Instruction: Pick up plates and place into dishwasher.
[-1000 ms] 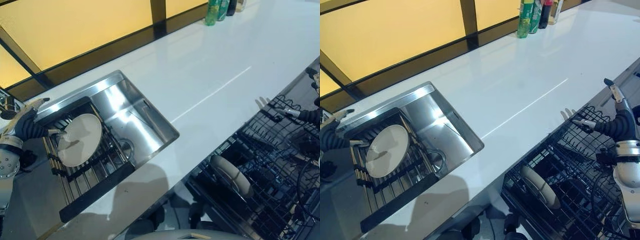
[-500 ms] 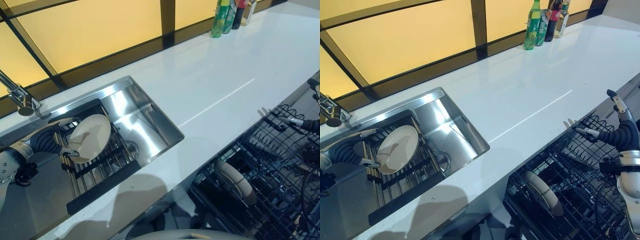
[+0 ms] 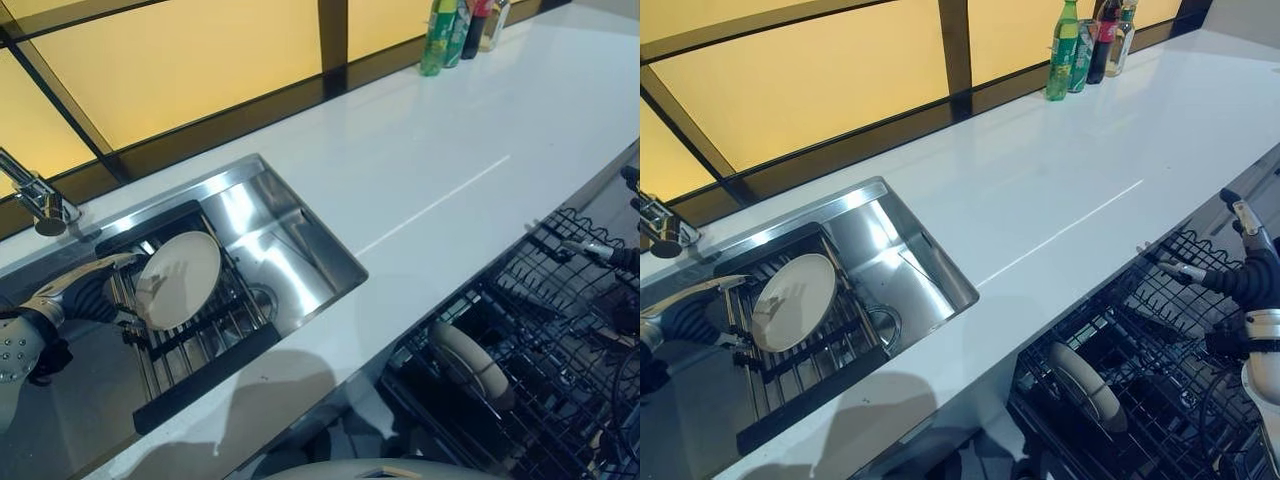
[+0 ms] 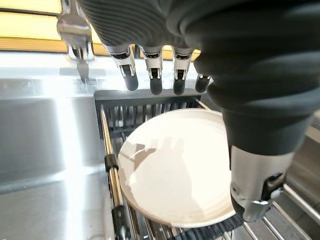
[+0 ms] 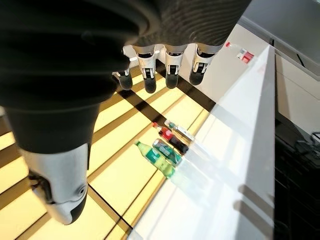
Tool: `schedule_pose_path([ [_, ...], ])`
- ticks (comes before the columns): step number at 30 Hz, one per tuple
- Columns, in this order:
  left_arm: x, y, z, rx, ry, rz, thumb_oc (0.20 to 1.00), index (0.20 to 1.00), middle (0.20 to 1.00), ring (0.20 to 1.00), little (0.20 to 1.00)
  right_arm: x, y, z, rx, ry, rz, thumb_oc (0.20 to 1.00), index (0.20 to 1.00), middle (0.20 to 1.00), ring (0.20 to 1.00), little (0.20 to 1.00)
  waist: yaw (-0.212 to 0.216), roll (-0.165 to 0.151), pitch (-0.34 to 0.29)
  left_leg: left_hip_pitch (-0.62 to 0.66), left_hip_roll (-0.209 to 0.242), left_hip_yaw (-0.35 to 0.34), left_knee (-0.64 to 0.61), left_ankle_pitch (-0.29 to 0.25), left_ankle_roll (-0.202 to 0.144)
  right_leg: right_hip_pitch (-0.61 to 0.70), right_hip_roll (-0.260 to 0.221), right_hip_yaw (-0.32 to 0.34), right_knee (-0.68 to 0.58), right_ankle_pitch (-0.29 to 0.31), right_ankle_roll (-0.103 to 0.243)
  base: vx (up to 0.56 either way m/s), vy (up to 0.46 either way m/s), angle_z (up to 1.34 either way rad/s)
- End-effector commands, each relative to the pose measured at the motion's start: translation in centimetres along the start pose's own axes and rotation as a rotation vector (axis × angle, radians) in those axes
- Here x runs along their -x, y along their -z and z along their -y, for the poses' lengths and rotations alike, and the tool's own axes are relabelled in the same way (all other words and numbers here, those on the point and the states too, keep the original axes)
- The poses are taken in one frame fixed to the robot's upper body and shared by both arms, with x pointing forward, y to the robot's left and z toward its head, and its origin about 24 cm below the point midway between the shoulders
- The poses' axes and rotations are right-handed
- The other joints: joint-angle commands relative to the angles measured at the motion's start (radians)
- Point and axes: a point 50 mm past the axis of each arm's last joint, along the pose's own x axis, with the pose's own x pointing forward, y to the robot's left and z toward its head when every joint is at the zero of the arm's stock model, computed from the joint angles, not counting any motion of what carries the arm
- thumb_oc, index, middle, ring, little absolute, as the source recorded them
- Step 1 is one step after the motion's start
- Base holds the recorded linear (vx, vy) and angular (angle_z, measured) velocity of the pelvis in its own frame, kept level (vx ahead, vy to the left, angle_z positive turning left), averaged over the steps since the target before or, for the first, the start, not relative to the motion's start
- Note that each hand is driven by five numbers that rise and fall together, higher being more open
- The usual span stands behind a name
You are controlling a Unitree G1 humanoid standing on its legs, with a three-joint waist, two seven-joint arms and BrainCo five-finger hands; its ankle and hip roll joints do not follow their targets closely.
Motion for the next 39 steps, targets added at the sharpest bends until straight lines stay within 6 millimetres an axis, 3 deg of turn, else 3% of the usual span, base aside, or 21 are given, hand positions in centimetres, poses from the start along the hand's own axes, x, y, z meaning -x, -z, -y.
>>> schedule_pose_path([
  [1, 0.0, -0.8, -1.9, -0.062, -0.119, 0.040, 1.000, 1.000, 1.000, 1.000, 1.000, -1.4, -3.3, 0.8, 0.004, 0.046, 0.173, 1.000, 1.000, 1.000, 1.000, 1.000, -0.001, -0.020, -0.006, -0.072, 0.004, 0.033, 0.036, -0.016, 0.014, -0.088, -0.034, 0.010, 0.125, -0.048, 0.066, 0.00, 0.000, 0.00],
  [7, -0.2, -1.8, -2.5, -0.095, -0.197, 0.092, 1.000, 1.000, 1.000, 1.000, 1.000, -1.3, -3.1, 0.3, -0.007, 0.050, 0.163, 1.000, 1.000, 1.000, 1.000, 1.000, -0.005, -0.021, 0.001, -0.076, 0.003, 0.044, 0.037, -0.017, 0.017, -0.096, -0.037, 0.011, 0.129, -0.045, 0.070, 0.00, 0.000, 0.00],
  [11, 0.2, -2.3, -4.3, -0.141, -0.330, 0.107, 1.000, 1.000, 1.000, 1.000, 1.000, -1.5, -3.2, 0.2, -0.016, 0.056, 0.162, 1.000, 1.000, 1.000, 1.000, 1.000, -0.007, -0.020, 0.004, -0.076, -0.001, 0.048, 0.038, -0.018, 0.019, -0.098, -0.041, 0.012, 0.132, -0.046, 0.072, 0.00, 0.000, 0.00],
  [16, 1.1, -2.8, -6.3, 0.000, -0.493, 0.187, 1.000, 1.000, 1.000, 1.000, 1.000, -1.5, -3.2, -0.2, -0.027, 0.053, 0.165, 1.000, 1.000, 1.000, 1.000, 1.000, -0.006, -0.018, -0.001, -0.076, -0.005, 0.046, 0.039, -0.021, 0.017, -0.098, -0.043, 0.009, 0.140, -0.055, 0.070, 0.00, 0.000, 0.00],
  [18, 1.0, -3.1, -6.2, 0.032, -0.499, 0.202, 1.000, 1.000, 1.000, 1.000, 1.000, -1.4, -3.0, -0.4, -0.031, 0.055, 0.164, 1.000, 1.000, 1.000, 1.000, 1.000, -0.005, -0.017, -0.004, -0.078, -0.004, 0.045, 0.044, -0.024, 0.015, -0.100, -0.043, 0.007, 0.145, -0.060, 0.067, 0.00, 0.000, 0.00],
  [29, 0.5, -3.9, -3.0, 0.167, -0.145, 0.277, 1.000, 1.000, 1.000, 1.000, 1.000, -1.2, -3.0, -0.1, -0.022, 0.049, 0.155, 1.000, 1.000, 1.000, 1.000, 1.000, -0.010, -0.002, 0.004, -0.074, 0.002, 0.045, 0.057, -0.028, 0.012, -0.097, -0.034, 0.012, 0.155, -0.066, 0.062, 0.00, 0.000, 0.00],
  [39, 0.1, -3.6, -2.4, 0.199, -0.075, 0.238, 1.000, 1.000, 1.000, 1.000, 1.000, -1.2, -2.9, -0.1, -0.016, 0.036, 0.151, 1.000, 1.000, 1.000, 1.000, 1.000, -0.014, 0.004, 0.014, -0.079, 0.004, 0.049, 0.073, -0.029, 0.010, -0.098, -0.036, 0.007, 0.164, -0.067, 0.059, 0.00, 0.000, 0.00],
])
